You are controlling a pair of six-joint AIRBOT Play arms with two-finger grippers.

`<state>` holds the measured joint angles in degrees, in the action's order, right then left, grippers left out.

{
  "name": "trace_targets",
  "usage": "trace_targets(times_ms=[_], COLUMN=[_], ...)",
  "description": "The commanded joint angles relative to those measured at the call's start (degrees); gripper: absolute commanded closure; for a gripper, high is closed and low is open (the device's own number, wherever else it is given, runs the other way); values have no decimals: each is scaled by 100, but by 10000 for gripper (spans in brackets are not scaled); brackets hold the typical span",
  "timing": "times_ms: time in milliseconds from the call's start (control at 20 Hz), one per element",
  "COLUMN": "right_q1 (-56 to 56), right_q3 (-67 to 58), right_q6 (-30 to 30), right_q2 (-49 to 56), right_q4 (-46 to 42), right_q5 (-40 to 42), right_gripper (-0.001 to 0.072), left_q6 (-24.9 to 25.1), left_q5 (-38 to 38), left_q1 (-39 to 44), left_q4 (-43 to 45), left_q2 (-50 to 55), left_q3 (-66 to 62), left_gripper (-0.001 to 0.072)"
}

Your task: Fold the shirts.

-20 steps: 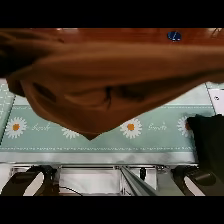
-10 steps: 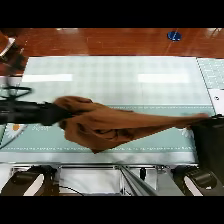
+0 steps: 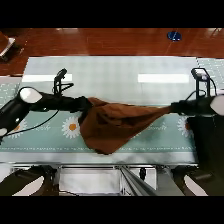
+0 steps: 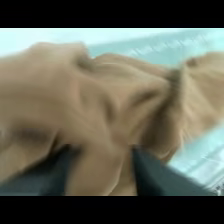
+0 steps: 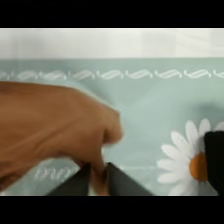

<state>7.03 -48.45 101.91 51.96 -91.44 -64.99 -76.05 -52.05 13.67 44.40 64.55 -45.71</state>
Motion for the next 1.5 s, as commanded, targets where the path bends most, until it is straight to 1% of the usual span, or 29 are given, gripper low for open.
trace_targets(times_ms=[0, 100, 200, 300, 350, 450, 550, 600, 700, 750, 800, 900, 1000, 1050, 1150, 1200, 1350, 1450], right_q1=[-776, -1419, -2157, -2909, -3187, -3442, -3429, -3429, -3429, -3429, -3429, -3429, -3429, -3429, -3429, -3429, -3429, -3355], right_q3=[-638, -1329, -1803, -1733, -1504, -645, 457, 1025, 1884, 2166, 2385, 2592, 2608, 2608, 2608, 2608, 2608, 2608], right_q6=[-457, -979, -1338, -1499, -1497, -1537, -1869, -2216, -2699, -2822, -2894, -2916, -2916, -2916, -2911, -2909, -2909, -2900], right_q2=[1233, 1478, 1338, 953, 732, 282, -35, -146, -264, -280, -278, -278, -278, -278, -278, -278, -278, -278], right_q4=[1152, 1486, 1440, 1451, 1497, 1836, 2623, 3233, 4052, 4242, 4315, 4291, 4293, 4284, 4282, 4280, 4282, 4242], right_q5=[319, -302, -739, -844, -782, -461, -299, -271, -271, -271, -269, -251, -262, -275, -343, -378, -422, -407], right_gripper=[296, 295, 296, 298, 303, 303, 303, 303, 303, 303, 303, 303, 303, 303, 303, 303, 303, 303], left_q6=[205, 177, 181, 184, 190, 435, 852, 1073, 1460, 1644, 1685, 1685, 1661, 1558, 1333, 1261, 1147, 1005], left_q5=[-560, -1606, -2312, -2406, -2402, -2400, -2105, -1862, -1528, -1384, -1163, -782, -686, -688, -767, -951, -2065, -2492], left_q1=[-179, -741, -1541, -2393, -2695, -2968, -2855, -2745, -2492, -2337, -2138, -1843, -1661, -1587, -1440, -1381, -1250, -1167], left_q4=[450, 1279, 1777, 1674, 1453, 778, 155, -155, -774, -1043, -1097, -1095, -1099, -1099, -1099, -1097, -1097, -1099], left_q2=[503, 470, 326, 76, -13, -35, 48, 133, 411, 566, 758, 1231, 1746, 1980, 2452, 2664, 3383, 3773], left_q3=[-647, -1285, -1665, -1613, -1486, -1075, -529, -343, -302, -341, -415, -671, -1067, -1263, -1665, -1856, -2553, -2983], left_gripper=[198, 198, 198, 198, 198, 198, 198, 198, 198, 198, 198, 198, 198, 198, 198, 198, 198, 198])
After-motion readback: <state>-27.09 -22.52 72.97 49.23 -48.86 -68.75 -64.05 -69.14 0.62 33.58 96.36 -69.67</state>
